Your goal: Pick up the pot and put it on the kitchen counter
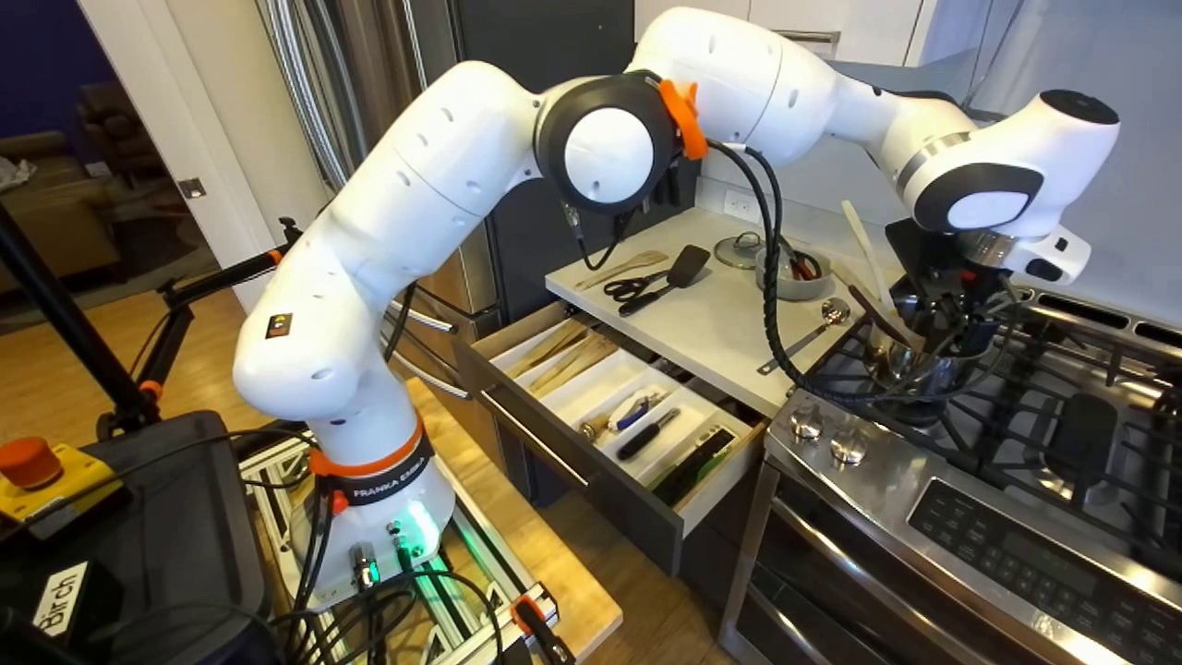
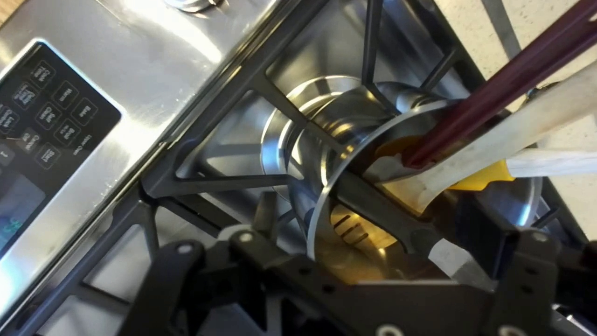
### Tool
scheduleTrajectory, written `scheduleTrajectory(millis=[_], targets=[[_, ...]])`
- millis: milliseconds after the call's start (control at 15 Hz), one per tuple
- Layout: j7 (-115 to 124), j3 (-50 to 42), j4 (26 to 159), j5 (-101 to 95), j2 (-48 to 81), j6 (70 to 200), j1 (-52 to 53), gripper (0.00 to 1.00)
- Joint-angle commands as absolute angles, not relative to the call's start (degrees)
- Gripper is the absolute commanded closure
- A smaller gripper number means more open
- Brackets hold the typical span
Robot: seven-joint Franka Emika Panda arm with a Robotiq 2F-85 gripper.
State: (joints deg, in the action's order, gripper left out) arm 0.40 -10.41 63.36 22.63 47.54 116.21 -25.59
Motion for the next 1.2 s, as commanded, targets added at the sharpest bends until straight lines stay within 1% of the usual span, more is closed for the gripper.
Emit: scheduleTrajectory(millis=[0, 67, 133, 200, 267, 333, 400, 533, 800, 867, 933, 1000, 1067, 1133], targets=[[6.05, -8.81, 57.47, 20.89, 53.88, 117.2, -25.99, 0.0], [7.09, -8.37, 56.78, 21.23, 54.76, 117.39, -26.24, 0.01], [8.21, -8.14, 55.68, 21.27, 55.79, 116.98, -26.48, 0.1], [9.28, -8.02, 54.88, 21.24, 56.58, 116.74, -26.59, 0.25], [10.23, -7.94, 54.1, 21.21, 57.21, 116.36, -26.72, 0.31], [10.69, -9.26, 54.59, 22.74, 57.21, 116.39, -26.04, 0.39], [11.43, -9.25, 54.42, 22.94, 57.35, 116.2, -26.23, 0.49], [13.11, -7.83, 52.85, 21.35, 58.59, 114.46, -27.36, 0.62], [14.05, -7.14, 50.23, 21.15, 60.82, 110.36, -27.67, 0.93], [14.24, -7.02, 49.47, 21.12, 61.39, 109.44, -27.75, 0.99], [14.65, -6.99, 48.67, 21.02, 61.89, 108.92, -27.79, 1.0], [14.89, -6.93, 48.02, 20.95, 62.15, 108.74, -27.83, 0.97], [14.62, -8.16, 48.31, 22.08, 61.96, 109.25, -27.04, 0.99], [14.41, -8.29, 48.49, 22.03, 61.53, 110.12, -26.82, 0.97]])
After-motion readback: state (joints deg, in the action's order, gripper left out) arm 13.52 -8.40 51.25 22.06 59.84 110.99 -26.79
